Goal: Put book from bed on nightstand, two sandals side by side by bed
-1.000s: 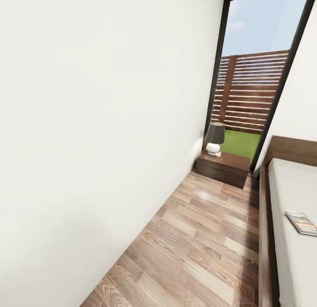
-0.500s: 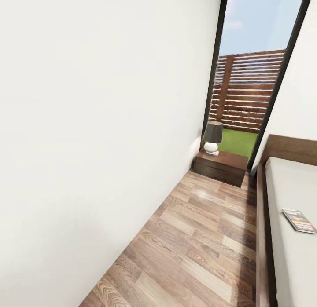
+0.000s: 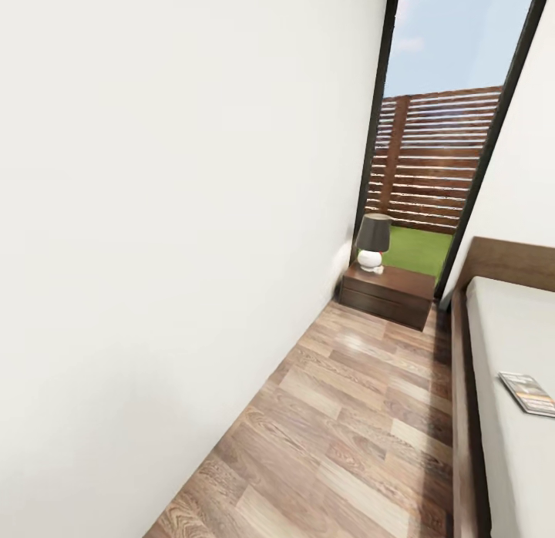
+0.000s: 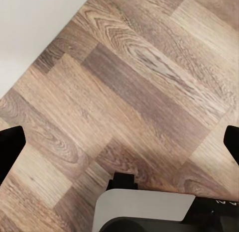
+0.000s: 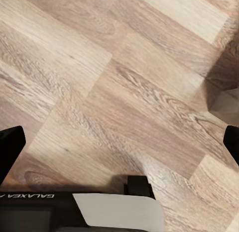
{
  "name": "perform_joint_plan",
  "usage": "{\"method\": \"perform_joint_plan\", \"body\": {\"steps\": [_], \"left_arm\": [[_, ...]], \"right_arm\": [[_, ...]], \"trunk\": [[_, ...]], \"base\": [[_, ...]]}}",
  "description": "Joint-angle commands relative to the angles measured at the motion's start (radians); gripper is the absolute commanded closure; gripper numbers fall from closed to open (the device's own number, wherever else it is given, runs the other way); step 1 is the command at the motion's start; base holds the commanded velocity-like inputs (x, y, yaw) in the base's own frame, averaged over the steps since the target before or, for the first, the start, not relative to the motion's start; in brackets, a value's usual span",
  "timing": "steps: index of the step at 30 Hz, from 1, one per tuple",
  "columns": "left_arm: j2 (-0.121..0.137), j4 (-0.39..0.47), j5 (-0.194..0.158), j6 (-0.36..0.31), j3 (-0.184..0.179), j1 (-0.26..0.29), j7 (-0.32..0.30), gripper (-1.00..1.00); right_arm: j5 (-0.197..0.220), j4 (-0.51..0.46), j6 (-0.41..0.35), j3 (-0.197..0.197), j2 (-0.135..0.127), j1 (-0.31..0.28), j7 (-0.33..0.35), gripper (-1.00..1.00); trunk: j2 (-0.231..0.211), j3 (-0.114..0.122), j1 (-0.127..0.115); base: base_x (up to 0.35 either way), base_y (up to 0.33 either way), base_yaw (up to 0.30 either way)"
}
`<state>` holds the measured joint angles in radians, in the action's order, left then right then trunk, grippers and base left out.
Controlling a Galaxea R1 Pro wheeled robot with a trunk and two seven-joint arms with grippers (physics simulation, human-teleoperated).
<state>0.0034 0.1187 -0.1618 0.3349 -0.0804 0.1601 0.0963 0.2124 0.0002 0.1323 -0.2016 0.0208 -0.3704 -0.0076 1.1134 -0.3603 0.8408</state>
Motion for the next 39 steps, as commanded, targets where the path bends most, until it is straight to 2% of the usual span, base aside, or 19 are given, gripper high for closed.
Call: {"method": "perform_joint_plan", "body": {"steps": [1,12,39], "left_arm": [[0.0,0.0,-0.009,0.003,-0.009,0.001,0.003,-1.0],[0.0,0.001,-0.008,0.008,-0.009,0.001,0.003,-1.0],[0.0,0.001,-0.008,0.01,-0.01,0.001,0.003,-1.0]], "right_arm": [[0.01,0.001,0.004,-0.008,0.0,-0.001,-0.001,-1.0],[0.01,0.001,0.004,-0.009,0.001,-0.001,-0.001,-1.0],[0.01,0.001,0.004,-0.009,0.0,-0.001,-0.001,-1.0]], "trunk": [[0.001,-0.001,0.0],[0.001,0.001,0.0],[0.001,0.02,0.0]], "base": [[0.132,0.0,-0.04],[0.051,0.0,-0.165],[0.004,0.0,-0.251]]}}
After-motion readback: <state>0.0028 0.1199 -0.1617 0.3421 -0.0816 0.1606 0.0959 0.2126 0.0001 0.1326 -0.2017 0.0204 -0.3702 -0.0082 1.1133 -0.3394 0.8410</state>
